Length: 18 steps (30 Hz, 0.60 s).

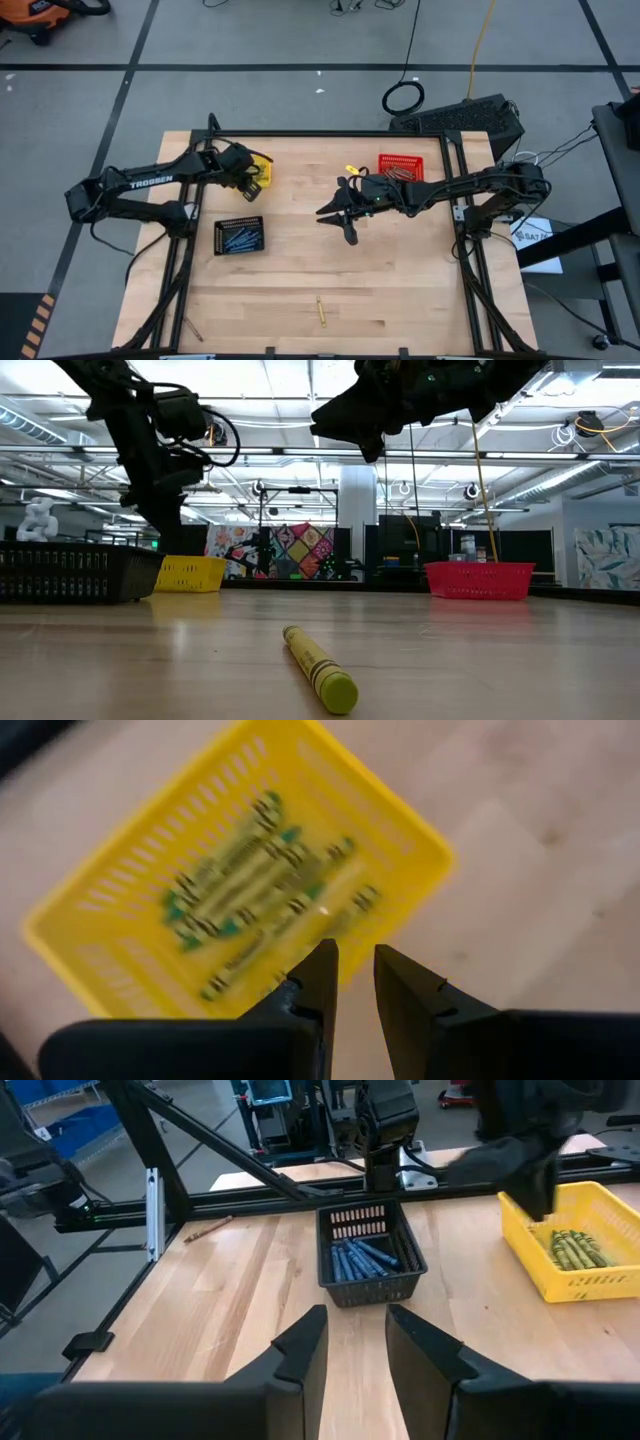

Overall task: Sort crayons
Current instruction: Put the brown crayon into the red bin

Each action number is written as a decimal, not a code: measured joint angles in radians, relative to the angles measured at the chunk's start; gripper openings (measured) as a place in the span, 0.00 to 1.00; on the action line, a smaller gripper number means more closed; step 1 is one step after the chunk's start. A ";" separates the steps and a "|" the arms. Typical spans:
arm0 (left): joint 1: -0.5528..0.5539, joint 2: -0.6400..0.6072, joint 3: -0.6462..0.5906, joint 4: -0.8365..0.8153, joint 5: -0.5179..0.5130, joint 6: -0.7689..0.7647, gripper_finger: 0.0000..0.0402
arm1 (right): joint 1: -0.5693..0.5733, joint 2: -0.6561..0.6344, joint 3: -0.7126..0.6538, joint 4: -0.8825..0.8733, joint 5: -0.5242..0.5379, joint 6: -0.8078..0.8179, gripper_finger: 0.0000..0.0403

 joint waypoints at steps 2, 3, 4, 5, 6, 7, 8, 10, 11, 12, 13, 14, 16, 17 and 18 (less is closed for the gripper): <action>-0.027 -0.001 0.015 -0.030 0.018 -0.053 0.17 | -0.008 0.000 0.000 0.000 0.002 0.000 0.23; -0.043 -0.001 0.023 -0.046 0.028 -0.080 0.17 | -0.012 0.000 0.000 0.000 0.003 0.000 0.23; -0.062 -0.001 0.031 -0.064 0.039 -0.108 0.17 | -0.015 0.000 0.000 0.000 0.003 0.000 0.23; -0.083 -0.001 0.039 -0.083 0.051 -0.130 0.17 | -0.018 0.000 0.000 0.000 0.003 0.000 0.23; -0.104 -0.001 0.048 -0.105 0.064 -0.150 0.17 | -0.020 0.000 0.000 -0.001 0.003 0.000 0.23; -0.126 -0.001 0.057 -0.129 0.069 -0.168 0.17 | -0.022 0.000 0.000 -0.004 0.003 0.000 0.23; -0.153 -0.001 0.069 -0.154 0.072 -0.188 0.17 | -0.025 0.000 0.000 -0.011 0.003 -0.001 0.23; -0.203 -0.001 0.094 -0.190 0.073 -0.226 0.17 | -0.030 0.000 0.000 -0.023 0.003 -0.001 0.23; -0.229 -0.001 0.108 -0.206 0.074 -0.245 0.17 | -0.032 0.000 0.000 -0.031 0.003 -0.001 0.23; -0.255 -0.001 0.124 -0.225 0.077 -0.267 0.17 | -0.035 0.000 0.000 -0.037 0.003 -0.001 0.23; -0.280 -0.001 0.140 -0.243 0.077 -0.290 0.17 | -0.037 0.000 0.000 -0.042 0.003 -0.001 0.23; -0.307 -0.001 0.153 -0.256 0.077 -0.314 0.17 | -0.038 0.000 0.000 -0.047 0.003 -0.001 0.23; -0.363 -0.001 0.173 -0.272 0.077 -0.364 0.17 | -0.039 0.000 0.000 -0.058 0.003 -0.001 0.23; -0.392 -0.001 0.181 -0.277 0.078 -0.385 0.17 | -0.039 0.000 0.000 -0.062 0.003 -0.001 0.23; -0.420 -0.001 0.190 -0.285 0.079 -0.402 0.17 | -0.039 0.000 0.000 -0.067 0.003 -0.001 0.23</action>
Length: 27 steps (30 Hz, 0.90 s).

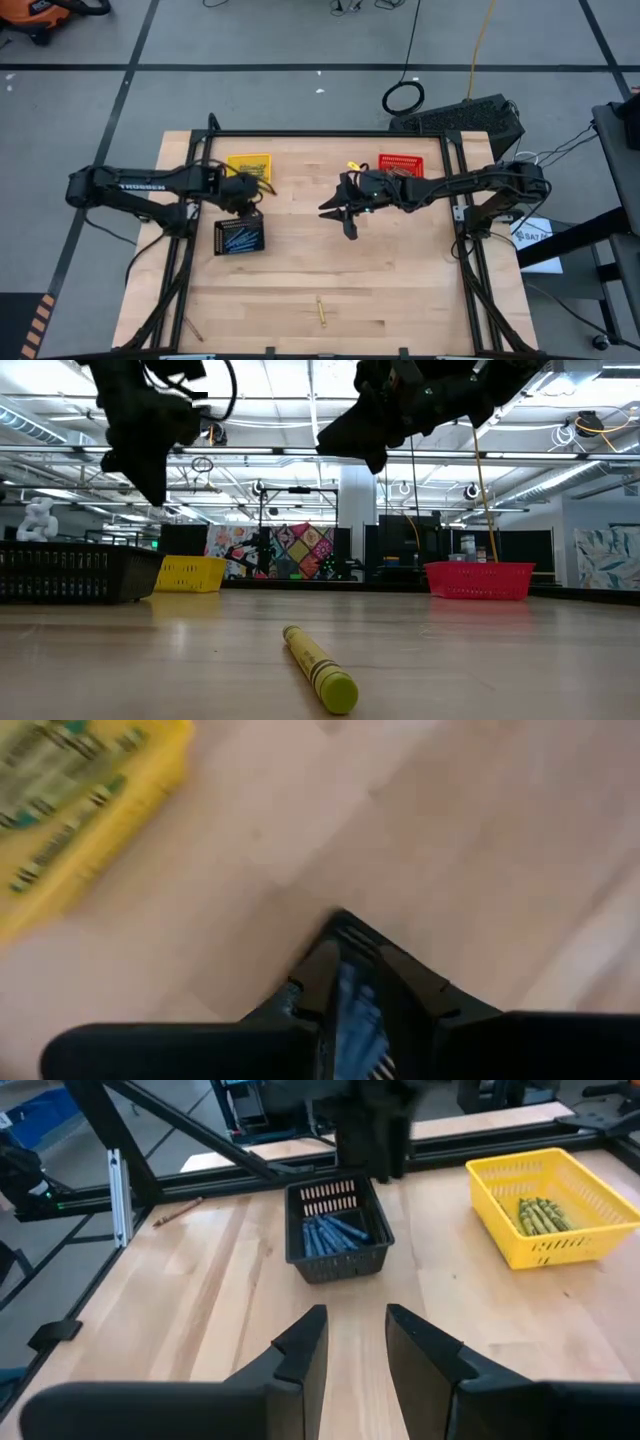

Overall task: Sort crayons
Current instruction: Put the brown crayon into the red bin

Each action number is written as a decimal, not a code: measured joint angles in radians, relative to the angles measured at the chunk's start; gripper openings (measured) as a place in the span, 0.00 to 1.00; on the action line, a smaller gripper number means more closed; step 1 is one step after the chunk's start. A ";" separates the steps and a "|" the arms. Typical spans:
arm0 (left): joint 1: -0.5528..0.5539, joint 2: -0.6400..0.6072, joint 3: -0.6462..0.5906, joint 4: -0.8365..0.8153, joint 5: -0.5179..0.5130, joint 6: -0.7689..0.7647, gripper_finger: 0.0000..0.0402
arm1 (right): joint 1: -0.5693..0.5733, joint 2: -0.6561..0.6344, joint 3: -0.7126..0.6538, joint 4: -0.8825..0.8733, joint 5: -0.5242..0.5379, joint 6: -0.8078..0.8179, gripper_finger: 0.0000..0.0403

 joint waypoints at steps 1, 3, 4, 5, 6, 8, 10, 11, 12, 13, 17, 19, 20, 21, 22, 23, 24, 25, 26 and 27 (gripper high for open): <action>-0.027 0.000 0.005 -0.008 0.005 -0.020 0.17 | 0.000 0.000 0.000 -0.004 0.000 0.000 0.23; -0.082 0.000 0.007 -0.011 0.023 -0.066 0.17 | 0.000 0.000 0.000 -0.017 0.000 0.000 0.23; -0.110 0.000 0.007 -0.012 0.030 -0.094 0.17 | 0.000 0.000 0.000 -0.023 0.000 0.000 0.23; -0.140 0.000 0.007 -0.013 0.033 -0.123 0.17 | 0.000 0.000 0.000 -0.026 0.000 0.000 0.23; -0.168 0.000 0.007 -0.013 0.034 -0.153 0.17 | 0.000 0.000 0.000 -0.026 0.000 0.000 0.23; -0.227 0.000 0.007 -0.013 0.035 -0.209 0.17 | 0.000 0.000 0.000 -0.026 0.000 0.000 0.23; -0.284 0.000 0.007 -0.013 0.037 -0.270 0.17 | 0.000 0.000 0.000 -0.029 0.000 0.000 0.23; -0.312 0.000 0.006 -0.013 0.038 -0.305 0.17 | 0.000 0.000 0.000 -0.030 0.000 0.000 0.23; -0.340 0.000 0.007 -0.012 0.038 -0.342 0.17 | 0.000 0.000 0.000 -0.029 0.000 0.000 0.23; -0.367 0.000 0.006 -0.012 0.038 -0.381 0.17 | 0.000 0.000 0.000 -0.029 0.000 0.000 0.23; -0.474 0.000 0.006 -0.009 0.038 -0.513 0.17 | 0.000 0.000 0.000 -0.029 0.000 0.000 0.23; -0.522 0.000 0.006 -0.009 0.038 -0.576 0.17 | 0.000 0.000 0.000 -0.029 0.000 0.000 0.23; -0.546 0.000 0.006 -0.008 0.038 -0.605 0.17 | 0.000 0.000 0.000 -0.029 0.000 0.000 0.23; -0.569 0.000 0.006 -0.008 0.038 -0.634 0.17 | 0.000 0.000 0.000 -0.029 0.000 0.000 0.23; -0.590 0.000 0.006 -0.007 0.038 -0.663 0.17 | 0.000 0.000 0.000 -0.029 0.000 0.000 0.23; -0.611 0.000 0.006 -0.006 0.038 -0.690 0.17 | 0.000 0.000 0.000 -0.029 0.000 0.000 0.23; -0.632 0.000 0.006 -0.001 0.038 -0.715 0.17 | 0.000 0.000 0.000 -0.029 0.000 0.000 0.23; -0.652 0.000 0.006 0.004 0.038 -0.735 0.17 | 0.000 0.000 0.000 -0.029 0.000 0.000 0.23; -0.674 0.000 0.006 0.009 0.038 -0.752 0.17 | 0.000 0.000 0.000 -0.029 0.000 0.001 0.23; -0.696 0.001 0.006 0.016 0.039 -0.766 0.17 | 0.000 0.000 0.000 -0.029 0.000 0.004 0.23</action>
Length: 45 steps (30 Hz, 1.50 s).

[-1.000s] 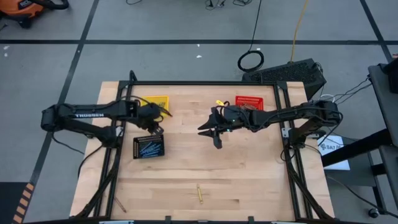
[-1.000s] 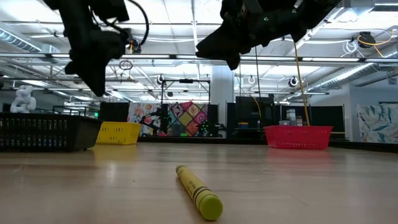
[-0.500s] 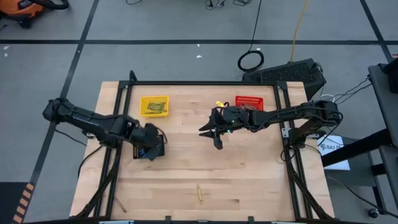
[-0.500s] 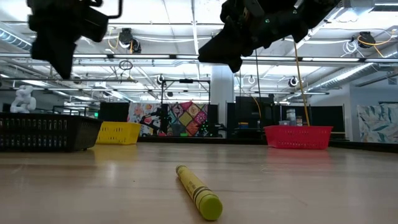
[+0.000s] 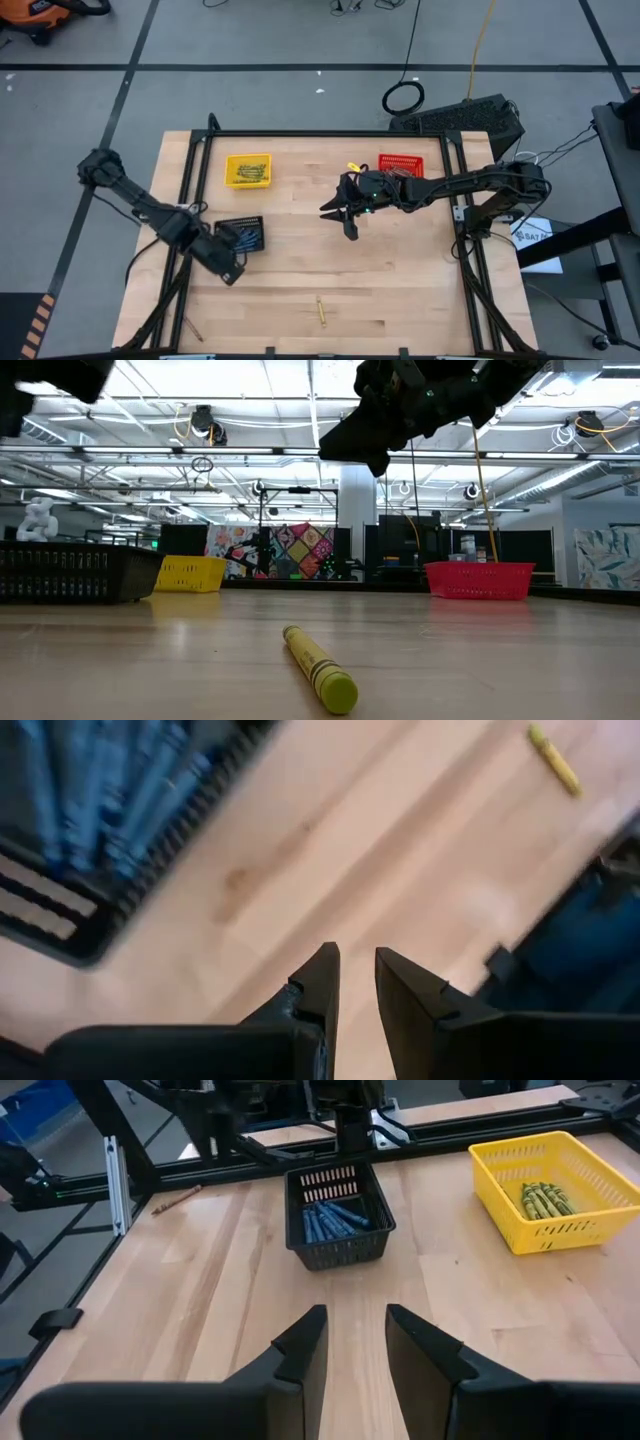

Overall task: Sort crayons
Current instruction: Put the brown crayon into the red bin

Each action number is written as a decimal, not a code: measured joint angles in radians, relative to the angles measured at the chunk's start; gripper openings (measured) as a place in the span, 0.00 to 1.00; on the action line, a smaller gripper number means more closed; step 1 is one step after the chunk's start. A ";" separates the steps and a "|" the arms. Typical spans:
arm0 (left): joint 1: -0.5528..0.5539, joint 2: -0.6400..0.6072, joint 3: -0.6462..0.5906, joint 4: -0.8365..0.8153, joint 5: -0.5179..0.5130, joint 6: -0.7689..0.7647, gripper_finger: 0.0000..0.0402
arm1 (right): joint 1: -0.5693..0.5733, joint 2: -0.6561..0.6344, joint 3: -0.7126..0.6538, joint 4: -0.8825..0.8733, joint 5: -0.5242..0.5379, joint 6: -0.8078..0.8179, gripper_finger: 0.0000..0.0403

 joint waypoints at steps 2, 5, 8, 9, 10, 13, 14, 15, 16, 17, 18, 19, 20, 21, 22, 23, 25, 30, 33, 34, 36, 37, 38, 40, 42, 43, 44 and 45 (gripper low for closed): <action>-0.044 0.008 0.000 0.032 0.010 -0.014 0.17 | 0.000 0.000 0.000 0.000 0.000 0.010 0.23; -0.102 0.036 0.000 0.100 0.018 -0.025 0.17 | 0.000 0.000 0.000 0.000 0.000 0.015 0.23; -0.146 0.081 0.000 0.179 0.032 -0.048 0.17 | 0.000 0.000 0.000 0.000 0.000 0.015 0.23; -0.162 0.097 0.000 0.207 0.042 -0.047 0.17 | 0.000 0.000 0.000 0.000 0.000 0.015 0.23; -0.179 0.114 0.000 0.237 0.055 -0.044 0.17 | 0.000 0.000 0.000 0.000 0.000 0.015 0.23; -0.232 0.163 -0.001 0.315 0.107 -0.041 0.17 | 0.000 0.000 0.000 0.000 0.000 0.015 0.23; -0.248 0.179 -0.001 0.342 0.124 -0.041 0.17 | 0.000 0.000 0.000 0.000 0.000 0.015 0.23; -0.262 0.194 -0.001 0.364 0.133 -0.041 0.17 | 0.000 0.000 0.000 0.000 0.000 0.015 0.23; -0.276 0.208 -0.001 0.381 0.138 -0.040 0.17 | 0.000 0.000 0.000 0.000 0.000 0.015 0.23; -0.288 0.220 -0.001 0.389 0.142 -0.040 0.17 | 0.000 0.000 0.000 0.000 0.000 0.015 0.23; -0.298 0.230 -0.001 0.389 0.146 -0.036 0.17 | 0.000 0.000 0.000 0.000 0.000 0.015 0.23; -0.308 0.241 -0.001 0.382 0.153 -0.025 0.17 | 0.000 0.000 0.000 0.000 0.000 0.015 0.23; -0.318 0.250 -0.001 0.369 0.163 -0.002 0.17 | 0.000 0.000 0.000 0.000 0.000 0.017 0.23; -0.326 0.258 -0.001 0.355 0.174 0.027 0.17 | 0.000 0.000 0.000 0.001 0.000 0.023 0.23; -0.334 0.265 -0.001 0.339 0.182 0.056 0.17 | 0.000 0.000 0.000 0.001 0.000 0.035 0.23; -0.340 0.271 -0.001 0.323 0.189 0.084 0.17 | 0.000 0.000 0.000 0.003 0.000 0.046 0.23; -0.353 0.281 -0.001 0.296 0.215 0.143 0.17 | 0.000 0.000 0.000 0.008 0.000 0.062 0.23; -0.371 0.302 -0.001 0.298 0.292 0.271 0.17 | 0.000 0.000 0.000 0.009 0.000 0.068 0.23; -0.389 0.316 -0.001 0.304 0.312 0.284 0.17 | 0.000 0.000 0.000 0.011 0.026 0.068 0.23; -0.398 0.322 -0.001 0.304 0.313 0.284 0.17 | 0.000 0.000 0.000 0.011 0.045 0.068 0.23; -0.421 0.335 -0.001 0.305 0.314 0.285 0.17 | 0.000 0.000 0.000 0.012 0.086 0.068 0.23; -0.433 0.343 -0.001 0.305 0.315 0.290 0.17 | 0.000 0.000 0.000 0.012 0.106 0.068 0.23; -0.445 0.352 -0.001 0.307 0.315 0.310 0.17 | 0.000 0.000 0.000 0.012 0.123 0.068 0.23; -0.471 0.374 -0.001 0.325 0.315 0.355 0.17 | 0.000 0.000 0.000 0.011 0.133 0.068 0.23; -0.488 0.399 -0.001 0.343 0.316 0.390 0.17 | -0.002 0.000 0.000 0.012 0.132 0.068 0.23; -0.492 0.412 -0.001 0.349 0.316 0.404 0.17 | -0.002 0.000 0.000 0.011 0.132 0.068 0.23; -0.494 0.425 -0.001 0.358 0.316 0.410 0.17 | -0.002 0.000 0.000 0.011 0.132 0.068 0.23; -0.497 0.437 -0.001 0.368 0.316 0.410 0.17 | -0.002 0.000 0.000 0.011 0.131 0.068 0.23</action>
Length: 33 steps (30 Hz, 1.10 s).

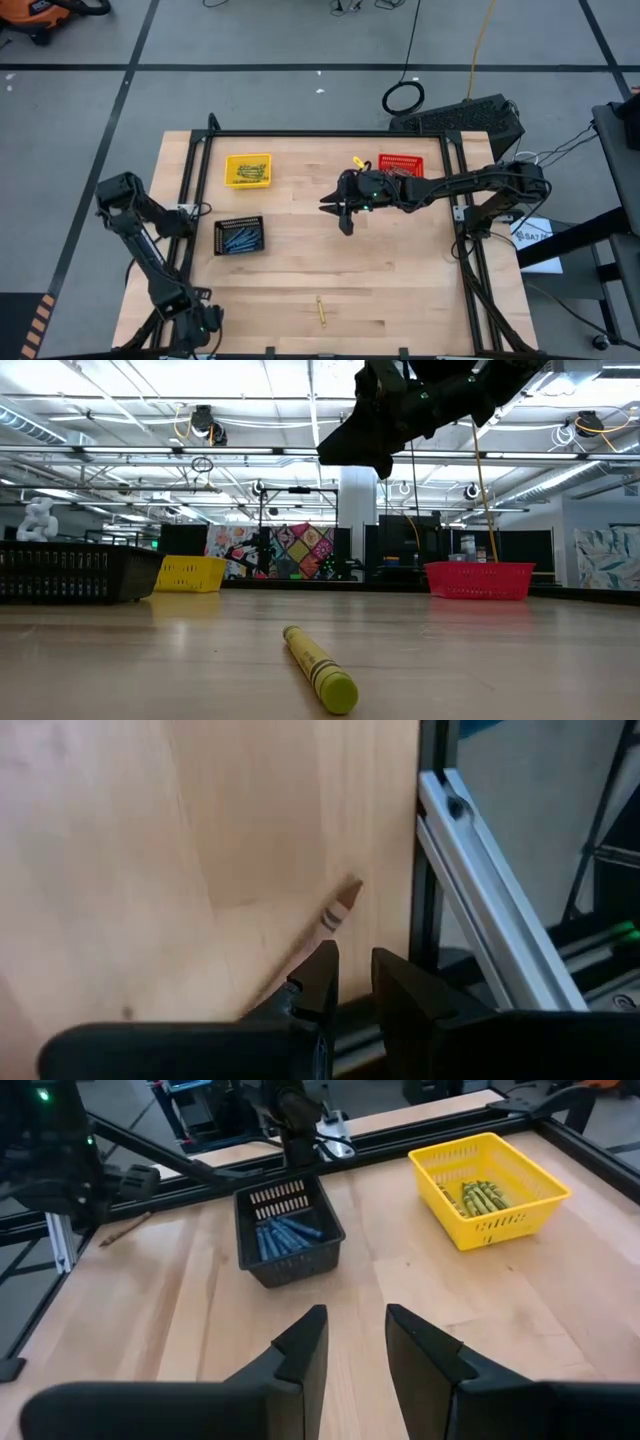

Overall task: Sort crayons
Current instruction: Put the brown crayon into the red bin

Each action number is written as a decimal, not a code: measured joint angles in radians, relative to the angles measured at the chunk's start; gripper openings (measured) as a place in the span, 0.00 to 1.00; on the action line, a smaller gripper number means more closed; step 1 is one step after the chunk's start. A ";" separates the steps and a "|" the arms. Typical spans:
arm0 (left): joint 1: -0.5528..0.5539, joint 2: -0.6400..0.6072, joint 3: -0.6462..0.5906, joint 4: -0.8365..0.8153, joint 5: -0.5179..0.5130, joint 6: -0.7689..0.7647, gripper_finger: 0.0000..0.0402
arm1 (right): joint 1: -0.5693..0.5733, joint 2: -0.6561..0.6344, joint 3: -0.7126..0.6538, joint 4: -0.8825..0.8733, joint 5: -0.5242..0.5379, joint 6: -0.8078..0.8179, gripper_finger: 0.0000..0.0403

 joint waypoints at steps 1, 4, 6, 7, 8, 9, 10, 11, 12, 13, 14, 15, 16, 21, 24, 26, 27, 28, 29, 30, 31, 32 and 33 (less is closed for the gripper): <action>0.000 0.012 0.000 0.008 0.000 0.000 0.17 | 0.000 0.000 0.000 0.000 0.000 0.000 0.23; -0.008 0.046 0.000 0.048 0.000 0.009 0.17 | 0.000 0.000 0.000 0.001 0.000 0.000 0.23; -0.011 0.064 0.000 0.062 0.006 0.030 0.17 | 0.000 0.000 0.000 0.006 0.000 0.003 0.23; -0.013 0.070 0.000 0.063 0.014 0.031 0.17 | 0.000 0.000 0.000 0.007 0.000 0.006 0.23; -0.015 0.073 0.000 0.062 0.022 0.031 0.17 | 0.000 0.000 0.000 0.007 0.000 0.013 0.23; -0.016 0.074 0.000 0.061 0.031 0.031 0.17 | 0.000 0.000 0.000 0.007 0.000 0.020 0.23; -0.020 0.074 0.000 0.062 0.040 0.030 0.17 | 0.000 0.000 0.000 0.007 0.000 0.026 0.23; -0.021 0.074 0.000 0.064 0.048 0.030 0.17 | 0.000 0.000 0.000 0.007 0.000 0.027 0.23; -0.022 0.074 0.000 0.064 0.054 0.031 0.17 | 0.000 0.000 0.000 0.007 0.000 0.027 0.23; -0.026 0.074 0.000 0.063 0.055 0.032 0.17 | 0.000 0.000 0.000 0.007 0.000 0.027 0.23; -0.030 0.074 0.000 0.063 0.055 0.038 0.17 | 0.000 0.000 0.000 0.007 0.000 0.027 0.23; -0.034 0.075 0.000 0.063 0.053 0.053 0.17 | 0.000 0.000 0.000 0.007 0.000 0.027 0.23; -0.039 0.077 0.000 0.062 0.048 0.066 0.17 | 0.000 0.000 0.000 0.007 0.000 0.027 0.23; -0.040 0.095 0.000 -0.005 0.031 0.079 0.17 | 0.000 0.000 0.000 0.007 0.000 0.027 0.23; -0.039 0.096 0.001 -0.030 0.032 0.083 0.17 | 0.000 0.000 0.000 0.007 0.000 0.030 0.23; -0.039 0.097 0.001 -0.045 0.032 0.083 0.17 | 0.000 0.000 0.000 0.006 0.000 0.030 0.23; -0.039 0.099 -0.001 -0.048 0.032 0.084 0.17 | 0.000 0.000 0.000 0.007 0.000 0.030 0.23; -0.039 0.099 -0.001 -0.048 0.031 0.090 0.17 | 0.000 0.000 0.000 0.006 0.000 0.030 0.23; -0.039 0.098 -0.001 -0.046 0.029 0.104 0.17 | 0.000 0.000 0.000 0.006 0.000 0.030 0.23; -0.039 0.098 -0.001 -0.044 0.024 0.121 0.17 | 0.000 0.000 0.000 0.006 0.000 0.030 0.23; -0.039 0.098 -0.001 -0.046 0.018 0.138 0.17 | 0.000 0.000 0.000 0.006 0.000 0.030 0.23; -0.039 0.098 -0.001 -0.046 0.018 0.155 0.17 | 0.000 0.000 0.000 0.006 0.000 0.030 0.23; -0.039 0.098 -0.001 -0.046 0.018 0.157 0.17 | 0.000 0.000 0.000 0.005 0.000 0.030 0.23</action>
